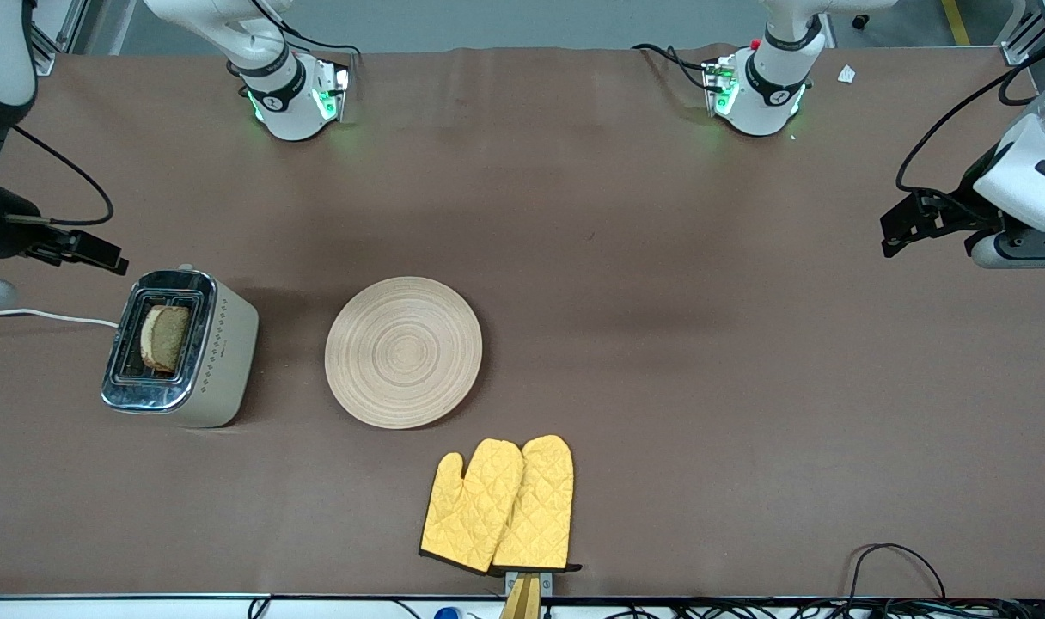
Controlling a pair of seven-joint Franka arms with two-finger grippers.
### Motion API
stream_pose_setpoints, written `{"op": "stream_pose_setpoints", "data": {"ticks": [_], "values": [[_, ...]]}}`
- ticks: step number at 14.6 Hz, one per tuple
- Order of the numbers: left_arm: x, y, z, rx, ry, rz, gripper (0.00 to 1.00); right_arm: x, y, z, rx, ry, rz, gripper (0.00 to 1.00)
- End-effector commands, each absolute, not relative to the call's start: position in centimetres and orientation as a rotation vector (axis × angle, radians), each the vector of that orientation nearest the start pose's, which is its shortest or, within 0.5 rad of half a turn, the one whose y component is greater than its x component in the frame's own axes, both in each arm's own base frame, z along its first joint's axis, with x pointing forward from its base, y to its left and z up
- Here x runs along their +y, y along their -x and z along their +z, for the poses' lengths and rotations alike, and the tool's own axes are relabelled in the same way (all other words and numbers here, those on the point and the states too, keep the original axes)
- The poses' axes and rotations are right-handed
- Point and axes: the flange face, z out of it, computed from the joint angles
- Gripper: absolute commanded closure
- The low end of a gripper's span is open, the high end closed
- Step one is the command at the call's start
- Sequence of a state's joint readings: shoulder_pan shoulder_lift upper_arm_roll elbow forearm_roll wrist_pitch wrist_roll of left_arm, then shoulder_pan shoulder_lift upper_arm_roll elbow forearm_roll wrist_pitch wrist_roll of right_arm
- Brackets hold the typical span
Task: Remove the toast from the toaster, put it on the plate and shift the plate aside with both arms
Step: 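Move the right gripper over the toaster slot holding the toast, then lower the right gripper, grasp the toast and lift it out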
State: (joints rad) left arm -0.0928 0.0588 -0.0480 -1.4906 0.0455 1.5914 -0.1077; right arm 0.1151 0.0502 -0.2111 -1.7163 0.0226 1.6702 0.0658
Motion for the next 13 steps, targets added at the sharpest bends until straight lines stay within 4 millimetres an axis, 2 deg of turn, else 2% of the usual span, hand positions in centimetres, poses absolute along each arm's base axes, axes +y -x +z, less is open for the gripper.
{"op": "stream_pose_setpoints", "data": {"ticks": [1,6,9,12,13], "values": [[-7.1,-56.9,63.5,0.065,3.086,-0.081,0.00,-5.5,-56.9,51.2,0.246,3.102,0.147,0.00],[-7.1,-56.9,63.5,0.056,3.086,-0.082,0.00,-5.2,-56.0,43.9,0.227,3.107,0.150,0.00],[-7.1,-56.9,63.5,0.063,3.085,-0.079,0.00,-5.4,-56.6,40.6,0.234,3.119,0.083,0.00],[-7.1,-56.9,63.5,0.061,3.085,-0.079,0.00,-5.3,-57.6,38.5,0.226,3.131,0.053,0.00],[-7.2,-56.9,63.5,0.058,3.086,-0.079,0.00,-5.4,-57.7,38.1,0.196,3.134,0.057,0.05]]}}
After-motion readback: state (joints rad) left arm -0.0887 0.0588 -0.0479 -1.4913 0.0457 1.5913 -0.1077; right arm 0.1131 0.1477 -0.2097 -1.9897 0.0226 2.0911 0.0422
